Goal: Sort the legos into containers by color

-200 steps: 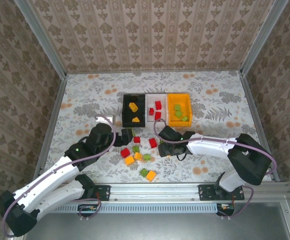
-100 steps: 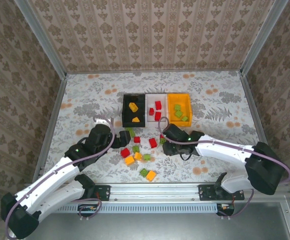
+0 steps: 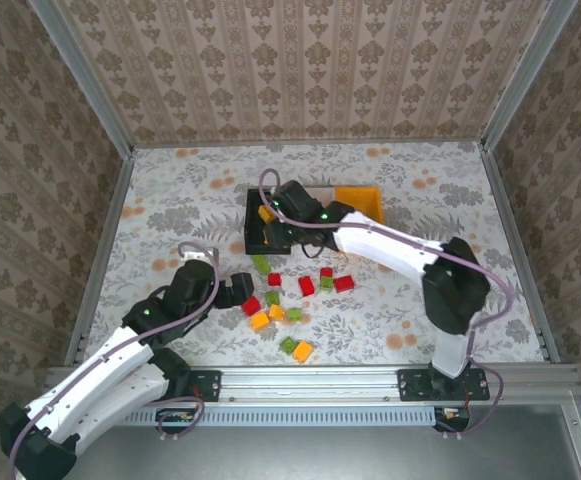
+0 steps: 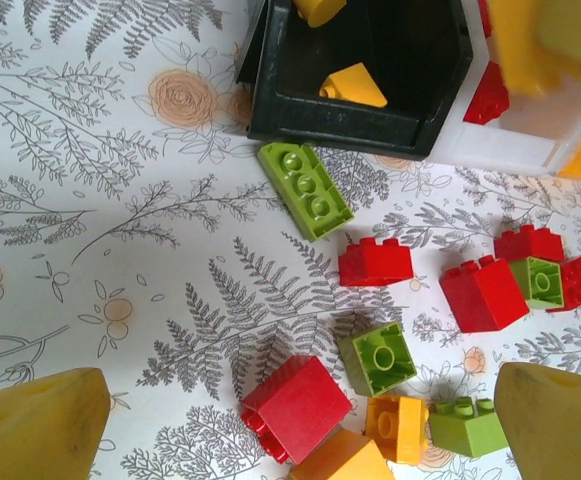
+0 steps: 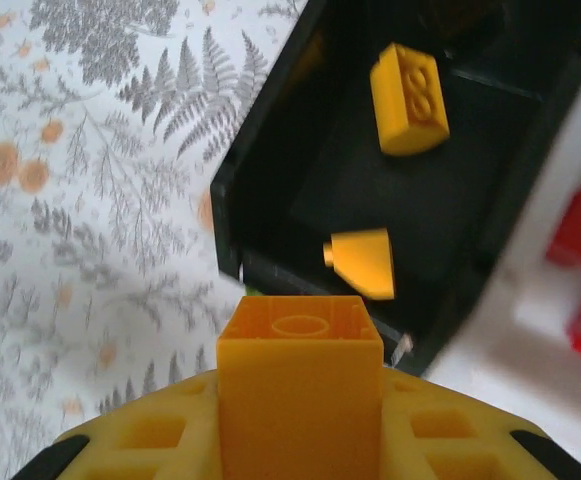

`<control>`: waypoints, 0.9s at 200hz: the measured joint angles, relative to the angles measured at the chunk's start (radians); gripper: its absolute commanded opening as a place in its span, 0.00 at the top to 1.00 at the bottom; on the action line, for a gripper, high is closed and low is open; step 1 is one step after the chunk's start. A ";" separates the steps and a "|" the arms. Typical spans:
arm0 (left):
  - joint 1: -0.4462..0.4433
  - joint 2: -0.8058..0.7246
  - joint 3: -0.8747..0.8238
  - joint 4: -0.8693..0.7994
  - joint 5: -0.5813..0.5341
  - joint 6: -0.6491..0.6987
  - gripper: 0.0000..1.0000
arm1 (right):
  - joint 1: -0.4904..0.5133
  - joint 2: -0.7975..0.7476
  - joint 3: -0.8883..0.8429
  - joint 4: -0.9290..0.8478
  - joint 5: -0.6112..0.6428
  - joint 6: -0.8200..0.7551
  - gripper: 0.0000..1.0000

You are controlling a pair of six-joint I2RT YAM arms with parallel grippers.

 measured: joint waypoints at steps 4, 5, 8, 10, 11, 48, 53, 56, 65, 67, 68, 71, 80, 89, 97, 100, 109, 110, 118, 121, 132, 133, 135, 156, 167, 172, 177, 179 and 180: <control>0.000 0.001 -0.002 -0.002 0.002 -0.002 0.00 | -0.004 0.024 0.021 0.003 0.000 -0.002 0.70; 0.000 0.001 -0.002 -0.002 0.003 -0.002 0.00 | -0.005 0.028 0.026 0.003 0.000 -0.003 0.70; 0.000 0.003 -0.004 -0.003 0.004 -0.003 0.00 | -0.008 0.045 0.045 -0.002 0.000 -0.003 0.70; 0.000 0.007 -0.005 -0.003 0.006 -0.003 0.00 | -0.010 0.061 0.061 -0.005 0.000 -0.003 0.70; 0.000 0.008 -0.006 -0.003 0.006 -0.003 0.01 | -0.011 0.065 0.066 -0.006 0.001 -0.003 0.70; 0.001 0.098 -0.013 0.000 0.066 -0.003 0.06 | -0.047 0.275 0.305 -0.034 0.013 -0.001 0.57; 0.000 0.116 -0.013 0.000 0.077 -0.003 0.06 | -0.051 0.293 0.325 -0.040 0.013 -0.003 0.51; -0.002 0.126 -0.013 0.002 0.081 -0.003 0.07 | -0.054 0.304 0.335 -0.043 0.013 0.002 0.48; -0.008 0.153 -0.013 0.002 0.095 -0.003 0.07 | -0.060 0.329 0.361 -0.061 0.014 -0.004 0.41; -0.010 0.158 -0.013 0.002 0.098 -0.003 0.07 | -0.061 0.332 0.364 -0.062 0.014 -0.006 0.39; -0.012 0.162 -0.013 0.002 0.100 -0.003 0.07 | -0.062 0.335 0.367 -0.064 0.014 -0.002 0.39; -0.017 0.170 -0.013 0.002 0.104 -0.003 0.07 | -0.064 0.339 0.372 -0.067 0.015 -0.002 0.37; -0.032 0.191 -0.013 0.002 0.113 -0.003 0.07 | -0.068 0.348 0.383 -0.076 0.015 -0.005 0.33; -0.053 0.214 -0.013 0.003 0.126 -0.003 0.08 | -0.073 0.349 0.386 -0.082 0.015 -0.002 0.31; -0.073 0.234 -0.013 0.003 0.135 -0.003 0.08 | -0.074 0.347 0.386 -0.084 0.015 -0.002 0.30; -0.079 0.240 -0.013 0.003 0.138 -0.003 0.08 | -0.075 0.346 0.386 -0.084 0.015 -0.004 0.30; -0.103 0.264 -0.012 0.002 0.150 -0.003 0.09 | -0.075 0.338 0.377 -0.079 0.015 -0.003 0.29; -0.105 0.266 -0.012 0.002 0.151 -0.003 0.09 | -0.075 0.335 0.374 -0.077 0.016 -0.003 0.29; -0.125 0.286 -0.010 0.002 0.159 -0.003 0.10 | -0.075 0.319 0.352 -0.069 0.015 -0.003 0.29; -0.131 0.293 -0.009 0.000 0.161 -0.003 0.10 | -0.075 0.311 0.342 -0.066 0.015 -0.003 0.29; -0.162 0.322 -0.003 -0.001 0.169 -0.003 0.10 | -0.075 0.273 0.291 -0.053 0.015 -0.003 0.29; -0.166 0.326 -0.002 -0.002 0.169 -0.003 0.10 | -0.075 0.271 0.288 -0.053 0.015 -0.003 0.29; -0.172 0.331 -0.001 -0.002 0.170 -0.003 0.10 | -0.075 0.264 0.280 -0.052 0.015 -0.003 0.29; -0.240 0.381 0.012 -0.003 0.171 -0.003 0.09 | -0.077 0.187 0.181 -0.018 0.015 -0.002 0.28; -0.272 0.410 0.020 -0.003 0.167 -0.003 0.10 | -0.079 0.150 0.132 0.001 0.014 0.002 0.28; -0.284 0.426 0.023 -0.002 0.163 -0.003 0.10 | -0.080 0.134 0.111 0.011 0.014 0.005 0.28; -0.294 0.443 0.028 -0.003 0.157 -0.002 0.11 | -0.082 0.119 0.089 0.024 0.013 0.007 0.28; -0.298 0.449 0.030 -0.003 0.155 -0.002 0.11 | -0.083 0.113 0.079 0.029 0.012 0.008 0.28; -0.299 0.452 0.031 -0.003 0.154 -0.002 0.11 | -0.083 0.110 0.077 0.030 0.012 0.009 0.28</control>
